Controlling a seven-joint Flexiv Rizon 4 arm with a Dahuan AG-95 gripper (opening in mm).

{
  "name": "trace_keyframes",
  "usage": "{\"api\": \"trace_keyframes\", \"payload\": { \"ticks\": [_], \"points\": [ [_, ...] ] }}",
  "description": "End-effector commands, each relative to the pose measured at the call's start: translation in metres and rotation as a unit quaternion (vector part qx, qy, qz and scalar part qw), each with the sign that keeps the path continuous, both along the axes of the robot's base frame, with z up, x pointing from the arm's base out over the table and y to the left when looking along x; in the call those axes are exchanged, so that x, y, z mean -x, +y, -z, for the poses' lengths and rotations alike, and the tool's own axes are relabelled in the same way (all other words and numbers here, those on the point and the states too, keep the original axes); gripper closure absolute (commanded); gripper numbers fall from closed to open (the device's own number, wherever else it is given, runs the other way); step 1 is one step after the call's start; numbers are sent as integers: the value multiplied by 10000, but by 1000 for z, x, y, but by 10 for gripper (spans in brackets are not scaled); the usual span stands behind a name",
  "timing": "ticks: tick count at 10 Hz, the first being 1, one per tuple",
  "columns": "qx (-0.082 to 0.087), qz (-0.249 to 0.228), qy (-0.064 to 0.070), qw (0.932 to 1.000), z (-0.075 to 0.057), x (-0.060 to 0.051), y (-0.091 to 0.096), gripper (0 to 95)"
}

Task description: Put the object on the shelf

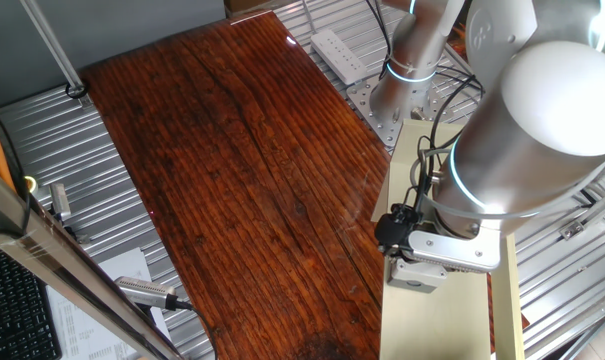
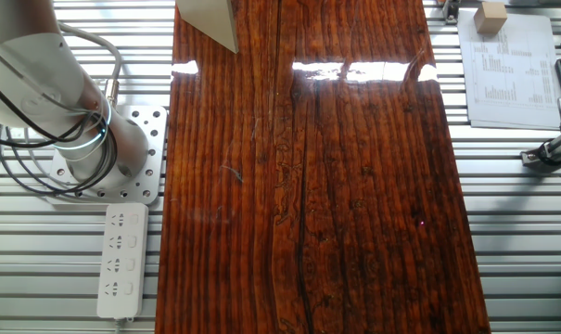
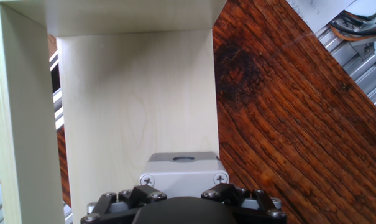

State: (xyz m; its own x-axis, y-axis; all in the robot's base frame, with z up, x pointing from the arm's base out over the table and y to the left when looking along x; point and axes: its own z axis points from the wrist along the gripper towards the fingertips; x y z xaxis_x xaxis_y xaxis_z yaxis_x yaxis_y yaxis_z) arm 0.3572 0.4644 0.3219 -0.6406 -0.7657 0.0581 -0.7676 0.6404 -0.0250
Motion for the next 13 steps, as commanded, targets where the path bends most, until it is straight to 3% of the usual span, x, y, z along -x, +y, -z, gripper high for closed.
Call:
{"api": "trace_keyframes", "payload": {
  "ticks": [1, 6, 7, 11, 12, 13],
  "points": [
    [-3, -5, 0, 10000, 0, 0, 0, 380],
    [0, -29, -2, 10000, 2, 0, 0, 380],
    [-1, -29, -2, 10000, 2, 0, 0, 190],
    [-4, -114, 14, 9999, 2, 0, 0, 190],
    [-2, -124, 17, 9999, 2, 0, 0, 0],
    [8, -126, 23, 9999, 2, 0, 0, 0]
  ]
}}
